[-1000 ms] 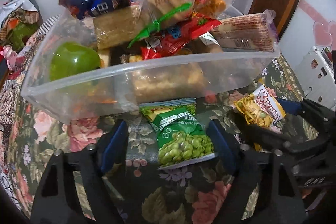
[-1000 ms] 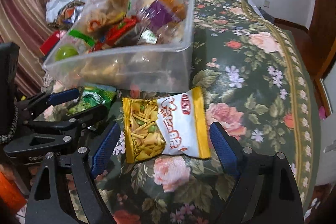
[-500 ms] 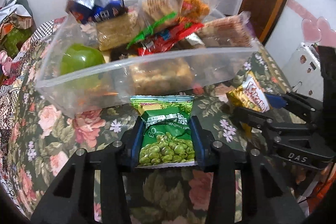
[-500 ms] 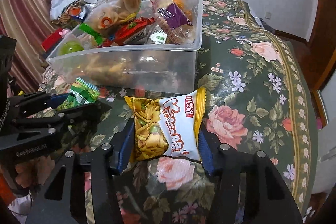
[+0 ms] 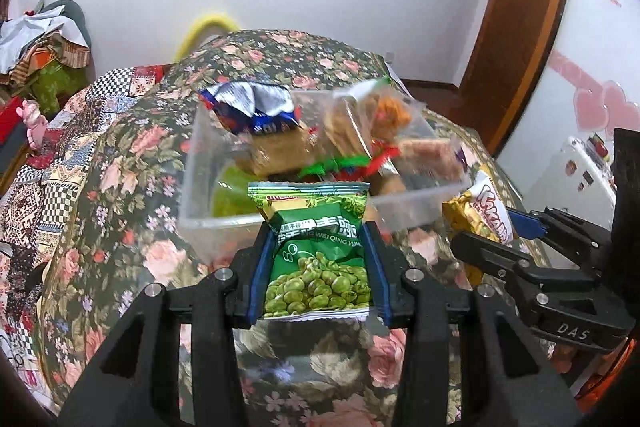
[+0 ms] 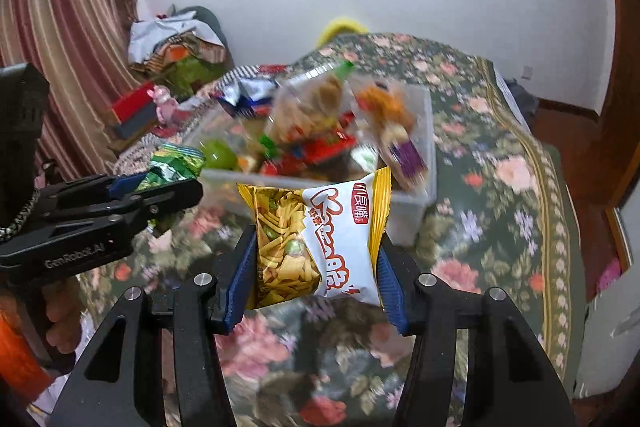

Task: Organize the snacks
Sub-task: 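Drop the green pea bag into the box while the right tool drops the chip bag in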

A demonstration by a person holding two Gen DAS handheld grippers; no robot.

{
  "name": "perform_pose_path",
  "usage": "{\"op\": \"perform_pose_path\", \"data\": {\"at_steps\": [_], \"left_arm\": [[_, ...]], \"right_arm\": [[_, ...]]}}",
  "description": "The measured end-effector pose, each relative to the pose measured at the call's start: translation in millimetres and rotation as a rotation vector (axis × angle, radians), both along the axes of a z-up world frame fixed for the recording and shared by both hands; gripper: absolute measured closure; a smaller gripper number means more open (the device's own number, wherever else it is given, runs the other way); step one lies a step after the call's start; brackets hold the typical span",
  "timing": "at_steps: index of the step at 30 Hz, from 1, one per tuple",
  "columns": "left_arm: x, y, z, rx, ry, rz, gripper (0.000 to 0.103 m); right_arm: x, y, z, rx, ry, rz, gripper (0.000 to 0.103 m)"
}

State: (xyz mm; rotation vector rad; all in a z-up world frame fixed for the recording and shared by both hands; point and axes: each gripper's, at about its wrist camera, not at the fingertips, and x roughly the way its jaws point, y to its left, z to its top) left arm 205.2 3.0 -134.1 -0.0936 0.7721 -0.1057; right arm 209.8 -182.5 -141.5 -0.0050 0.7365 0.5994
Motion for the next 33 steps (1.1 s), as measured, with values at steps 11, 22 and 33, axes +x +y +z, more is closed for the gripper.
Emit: {"op": "perform_pose_path", "data": {"at_steps": [11,22,33], "left_arm": [[37.8,23.2,5.1,-0.018,-0.012,0.044,0.060],[76.3,28.8,-15.0,-0.032,0.022,0.046,0.060],[66.2,27.6,-13.1,-0.023,0.036,0.040,0.049]], "right_arm": [[38.3,32.0,2.0,0.010,-0.005,0.026,0.052],[63.1,41.6,-5.0,-0.011,0.000,0.006,0.052],[59.1,46.7,-1.2,-0.063,-0.003,0.007,0.040]]}}
